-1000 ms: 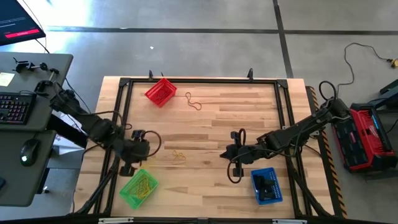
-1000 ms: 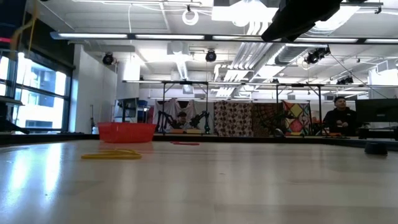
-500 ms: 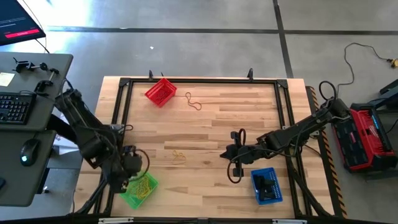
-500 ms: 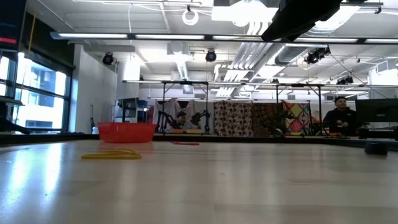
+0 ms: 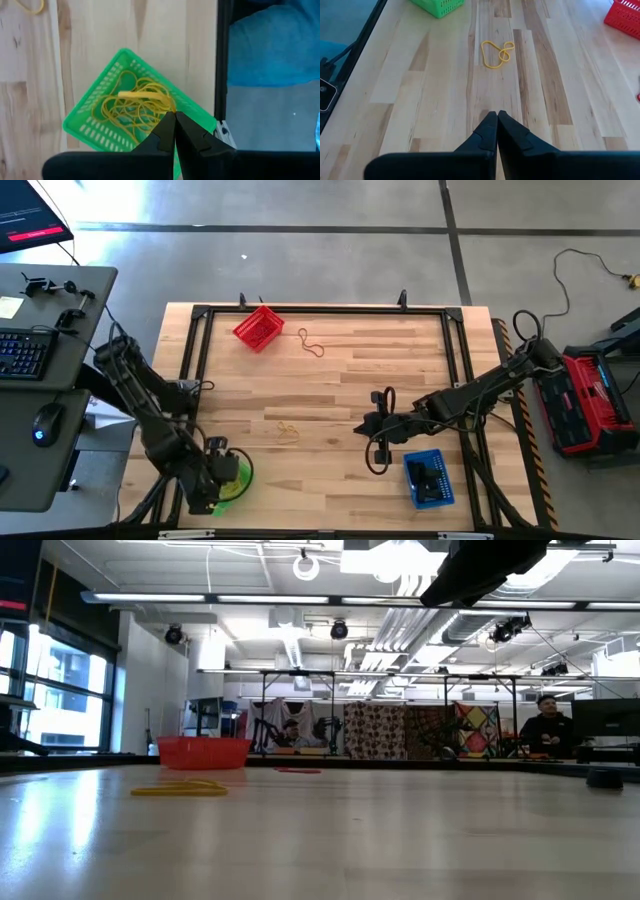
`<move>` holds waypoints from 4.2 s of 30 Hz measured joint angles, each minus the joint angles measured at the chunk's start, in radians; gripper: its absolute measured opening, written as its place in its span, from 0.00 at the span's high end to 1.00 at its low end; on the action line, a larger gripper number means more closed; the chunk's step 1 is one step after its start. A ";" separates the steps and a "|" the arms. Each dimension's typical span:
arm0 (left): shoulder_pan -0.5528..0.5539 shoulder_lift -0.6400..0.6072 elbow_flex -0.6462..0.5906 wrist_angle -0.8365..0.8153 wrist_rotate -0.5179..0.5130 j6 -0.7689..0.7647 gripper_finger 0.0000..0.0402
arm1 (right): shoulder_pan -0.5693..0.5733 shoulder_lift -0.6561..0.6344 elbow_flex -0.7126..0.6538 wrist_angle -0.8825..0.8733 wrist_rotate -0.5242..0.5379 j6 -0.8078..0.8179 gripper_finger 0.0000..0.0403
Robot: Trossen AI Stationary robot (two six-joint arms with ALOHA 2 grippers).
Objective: Sort rubber bands into baskets
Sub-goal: Put the yellow rubber band into the green basket, then put the red rubber band into the red basket
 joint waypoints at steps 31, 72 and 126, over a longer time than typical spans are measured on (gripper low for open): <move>0.108 0.046 0.000 -0.057 -0.004 0.100 0.96 | 0.000 0.014 0.000 -0.006 0.065 -0.001 1.00; 1.170 0.037 -0.197 0.476 0.090 1.003 1.00 | -0.099 0.114 -0.401 0.817 0.030 -0.042 1.00; 1.411 0.649 0.218 0.373 0.068 1.488 0.97 | -0.098 0.113 -0.347 0.662 0.029 0.005 1.00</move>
